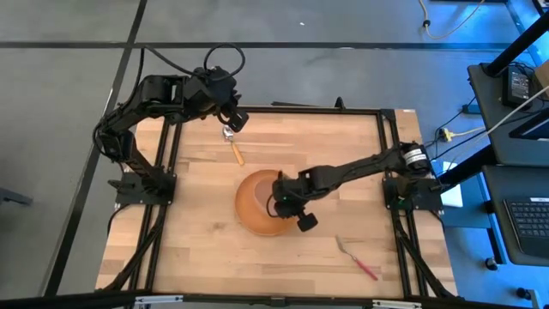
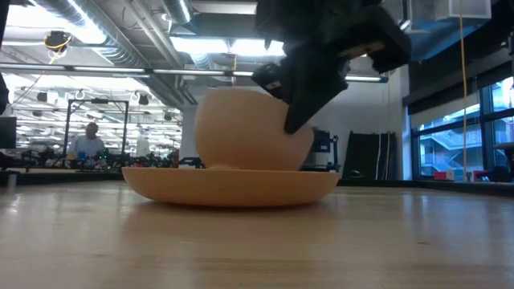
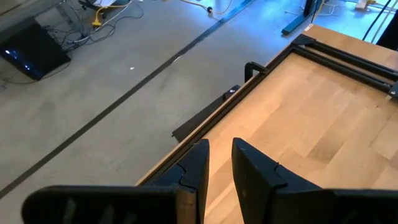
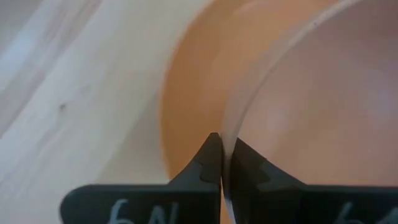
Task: Set table place
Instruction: Put the light pink bowl on the orange plate
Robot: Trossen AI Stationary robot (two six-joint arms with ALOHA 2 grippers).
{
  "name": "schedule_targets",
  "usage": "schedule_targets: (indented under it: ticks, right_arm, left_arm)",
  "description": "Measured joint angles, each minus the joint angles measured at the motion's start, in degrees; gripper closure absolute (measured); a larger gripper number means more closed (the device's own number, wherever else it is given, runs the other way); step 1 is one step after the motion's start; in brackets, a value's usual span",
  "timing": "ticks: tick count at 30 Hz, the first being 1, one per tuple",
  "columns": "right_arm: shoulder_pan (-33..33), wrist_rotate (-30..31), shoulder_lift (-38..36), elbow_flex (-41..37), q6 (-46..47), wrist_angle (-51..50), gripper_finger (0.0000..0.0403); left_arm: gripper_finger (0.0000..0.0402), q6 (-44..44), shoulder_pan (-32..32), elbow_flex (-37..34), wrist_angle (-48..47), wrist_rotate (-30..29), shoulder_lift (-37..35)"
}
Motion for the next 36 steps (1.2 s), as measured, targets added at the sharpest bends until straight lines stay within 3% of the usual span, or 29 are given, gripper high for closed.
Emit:
schedule_targets:
  ticks: [9,14,20,25,32,36]
  right_arm:
    - [2.8,5.7,0.0,0.0,-3.0,-2.7,0.0393]
    - [2.7,14.6,0.1,0.0,-3.2,-2.4,0.0393]
    - [2.3,9.7,0.1,0.1,-6.1,-6.1,0.0392]
    - [2.8,13.0,0.1,3.5,-13.3,-14.5,0.0392]
    - [1.1,12.9,1.5,13.0,-16.3,-16.7,0.0392]
    - [-0.1,9.9,6.8,20.8,-16.5,-24.5,0.0392]
  left_arm:
    - [0.0339,0.0,0.0,0.0,0.0,-0.1,0.0]
    - [0.0339,-1.1,0.0,0.0,0.0,-0.2,0.0]
    - [0.0339,-1.6,0.0,0.0,0.0,-0.2,0.0]
    - [0.0339,-1.7,0.0,0.0,0.0,-0.2,0.0]
    - [0.0339,-1.7,0.0,0.0,0.0,-0.2,0.3]
    - [0.0339,-1.7,0.0,0.0,-0.2,0.6,0.4]
